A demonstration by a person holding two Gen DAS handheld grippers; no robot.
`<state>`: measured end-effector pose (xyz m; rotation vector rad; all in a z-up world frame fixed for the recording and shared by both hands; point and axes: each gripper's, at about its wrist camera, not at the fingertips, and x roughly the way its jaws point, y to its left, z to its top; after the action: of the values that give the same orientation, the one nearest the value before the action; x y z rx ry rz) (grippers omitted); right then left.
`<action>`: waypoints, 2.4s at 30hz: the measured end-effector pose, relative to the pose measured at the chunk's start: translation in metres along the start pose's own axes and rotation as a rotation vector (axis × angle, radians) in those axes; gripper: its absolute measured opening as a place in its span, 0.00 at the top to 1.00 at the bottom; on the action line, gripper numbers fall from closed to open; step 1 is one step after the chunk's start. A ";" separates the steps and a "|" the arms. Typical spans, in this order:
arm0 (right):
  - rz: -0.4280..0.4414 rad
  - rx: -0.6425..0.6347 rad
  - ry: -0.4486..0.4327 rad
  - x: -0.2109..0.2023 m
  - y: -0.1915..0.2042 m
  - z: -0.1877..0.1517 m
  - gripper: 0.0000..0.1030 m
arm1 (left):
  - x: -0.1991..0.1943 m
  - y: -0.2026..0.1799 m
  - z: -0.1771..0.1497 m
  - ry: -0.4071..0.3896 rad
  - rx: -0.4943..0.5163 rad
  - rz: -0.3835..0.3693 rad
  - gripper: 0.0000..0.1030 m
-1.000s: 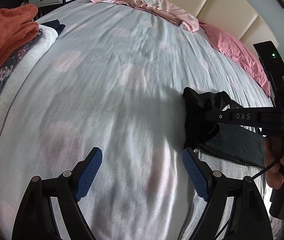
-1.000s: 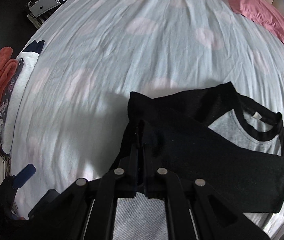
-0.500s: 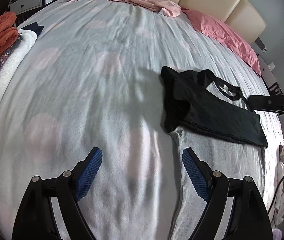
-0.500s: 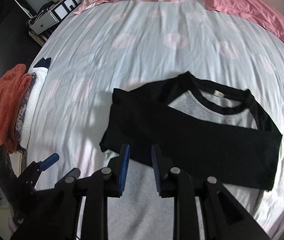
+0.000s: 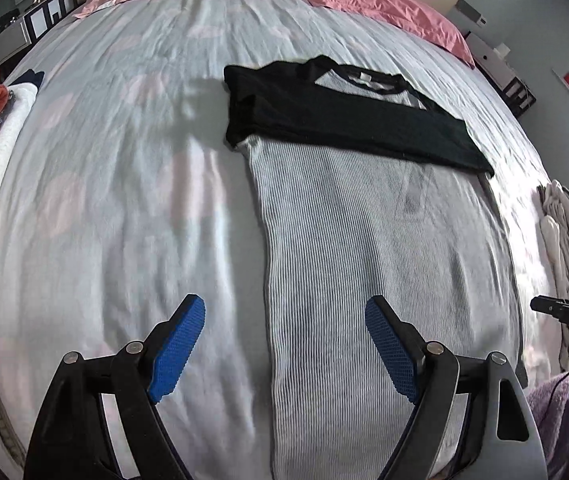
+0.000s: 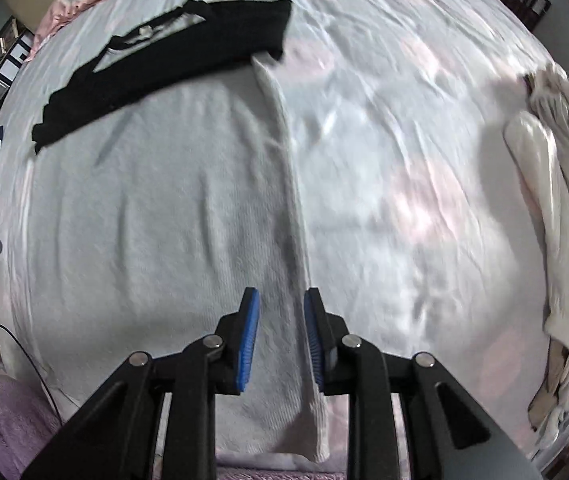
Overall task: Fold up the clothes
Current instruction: 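Grasp the grey shirt hem with the left tool while the right tool grasps its corner, then lift the grey hem with both tools and fold it toward the black collar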
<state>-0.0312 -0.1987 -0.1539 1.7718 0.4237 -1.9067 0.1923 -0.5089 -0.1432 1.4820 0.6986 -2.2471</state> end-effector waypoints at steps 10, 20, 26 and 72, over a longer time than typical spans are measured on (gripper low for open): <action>0.137 0.103 0.007 0.013 -0.043 -0.041 0.60 | 0.004 0.018 -0.047 0.157 -0.129 0.032 0.19; 0.246 0.203 0.039 0.020 -0.075 -0.051 0.62 | 0.045 -0.004 -0.064 0.353 -0.047 0.119 0.35; 0.147 0.103 0.037 0.020 -0.064 -0.061 0.81 | 0.043 -0.007 -0.066 0.352 -0.033 0.131 0.55; 0.212 0.094 -0.364 0.023 -0.044 0.035 0.89 | 0.022 -0.007 0.012 -0.128 0.079 0.204 0.67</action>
<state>-0.0857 -0.1849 -0.1772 1.4148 0.0161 -2.0613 0.1710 -0.5108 -0.1576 1.3629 0.4051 -2.2099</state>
